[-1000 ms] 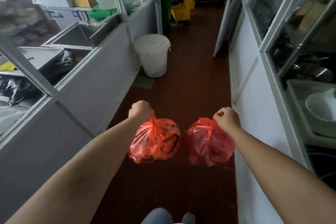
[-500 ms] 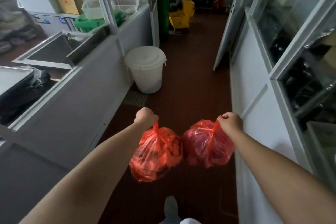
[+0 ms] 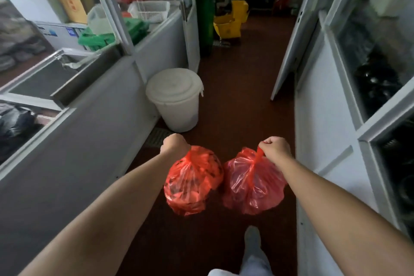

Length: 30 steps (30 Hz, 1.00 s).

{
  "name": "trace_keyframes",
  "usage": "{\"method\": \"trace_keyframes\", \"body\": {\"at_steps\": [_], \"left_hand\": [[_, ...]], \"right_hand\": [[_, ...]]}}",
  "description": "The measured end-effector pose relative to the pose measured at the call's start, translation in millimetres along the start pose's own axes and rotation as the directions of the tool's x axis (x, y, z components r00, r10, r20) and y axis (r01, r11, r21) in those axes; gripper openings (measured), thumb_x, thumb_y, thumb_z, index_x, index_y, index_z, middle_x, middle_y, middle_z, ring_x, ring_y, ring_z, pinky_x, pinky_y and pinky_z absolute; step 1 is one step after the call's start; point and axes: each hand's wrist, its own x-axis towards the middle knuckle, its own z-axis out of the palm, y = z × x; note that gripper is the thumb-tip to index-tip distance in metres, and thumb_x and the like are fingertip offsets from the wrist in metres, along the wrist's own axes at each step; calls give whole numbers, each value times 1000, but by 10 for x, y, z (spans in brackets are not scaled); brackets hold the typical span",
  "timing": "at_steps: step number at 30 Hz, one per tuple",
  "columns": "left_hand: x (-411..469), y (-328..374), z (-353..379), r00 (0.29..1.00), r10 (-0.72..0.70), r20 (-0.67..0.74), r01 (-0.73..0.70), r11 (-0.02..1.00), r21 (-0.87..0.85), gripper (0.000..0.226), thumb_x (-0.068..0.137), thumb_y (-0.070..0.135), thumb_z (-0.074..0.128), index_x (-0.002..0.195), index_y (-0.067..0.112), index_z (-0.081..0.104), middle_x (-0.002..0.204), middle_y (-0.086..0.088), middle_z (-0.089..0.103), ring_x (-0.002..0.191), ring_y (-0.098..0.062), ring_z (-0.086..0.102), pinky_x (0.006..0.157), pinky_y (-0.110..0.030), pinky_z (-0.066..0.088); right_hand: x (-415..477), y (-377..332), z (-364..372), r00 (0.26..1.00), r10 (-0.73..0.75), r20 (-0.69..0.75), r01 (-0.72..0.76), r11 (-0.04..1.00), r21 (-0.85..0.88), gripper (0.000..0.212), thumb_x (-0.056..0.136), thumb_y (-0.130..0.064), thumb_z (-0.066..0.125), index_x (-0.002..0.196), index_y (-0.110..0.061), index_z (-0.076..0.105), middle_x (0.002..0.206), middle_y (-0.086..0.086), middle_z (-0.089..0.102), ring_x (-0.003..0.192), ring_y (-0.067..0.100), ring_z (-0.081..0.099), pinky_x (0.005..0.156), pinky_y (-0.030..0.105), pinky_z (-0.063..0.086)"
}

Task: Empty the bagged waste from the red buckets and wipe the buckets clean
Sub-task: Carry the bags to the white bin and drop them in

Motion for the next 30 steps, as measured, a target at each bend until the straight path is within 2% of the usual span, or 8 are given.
{"method": "trace_keyframes", "body": {"at_steps": [6, 11, 14, 17, 25, 30], "left_hand": [[882, 645, -284, 995, -87, -47, 84, 995, -44, 24, 87, 28, 64, 101, 12, 77, 106, -8, 72, 104, -30, 67, 85, -35, 56], [1590, 1208, -515, 985, -152, -81, 142, 983, -116, 21, 82, 26, 63, 91, 13, 77, 93, -4, 71, 93, -28, 67, 77, -35, 57], [2003, 1415, -533, 974, -215, -71, 201, 966, -165, 24, 81, 26, 65, 95, 10, 76, 96, -7, 72, 95, -29, 67, 82, -38, 58], [2501, 1554, -509, 966, -255, -43, 243, 950, -194, 24, 80, 27, 67, 94, 10, 76, 95, -7, 72, 93, -27, 67, 79, -35, 57], [3866, 1895, -310, 950, -311, 38, 311, 919, -244, 18, 80, 21, 62, 81, 6, 72, 80, -7, 69, 81, -27, 67, 65, -32, 53], [4488, 2188, -397, 941, -338, 36, 334, 899, -284, 23, 84, 27, 63, 92, 7, 71, 93, -10, 70, 92, -31, 66, 70, -34, 49]], "right_hand": [[1285, -381, -60, 985, -47, 165, 57, 997, -55, 12, 82, -26, 70, 78, -15, 74, 77, 0, 71, 79, 19, 65, 68, 26, 42], [2381, -897, -133, 964, -110, 242, 128, 990, -59, 13, 80, -24, 71, 74, -13, 74, 70, 1, 70, 70, 19, 64, 59, 27, 40], [2939, -1096, -71, 956, -124, 267, 152, 984, -88, 15, 83, -25, 69, 78, -12, 74, 76, 4, 72, 77, 22, 66, 67, 29, 44], [3525, -1342, 11, 950, -125, 286, 163, 980, -112, 14, 82, -26, 69, 76, -14, 72, 75, 1, 71, 75, 21, 66, 73, 33, 50], [4959, -1852, 306, 943, -119, 310, 183, 966, -185, 11, 80, -23, 68, 73, -14, 69, 70, 1, 70, 67, 18, 63, 58, 29, 42], [5726, -2216, 348, 926, -116, 359, 209, 950, -233, 10, 81, -23, 68, 77, -14, 68, 73, 1, 69, 65, 16, 62, 53, 26, 38]]}}
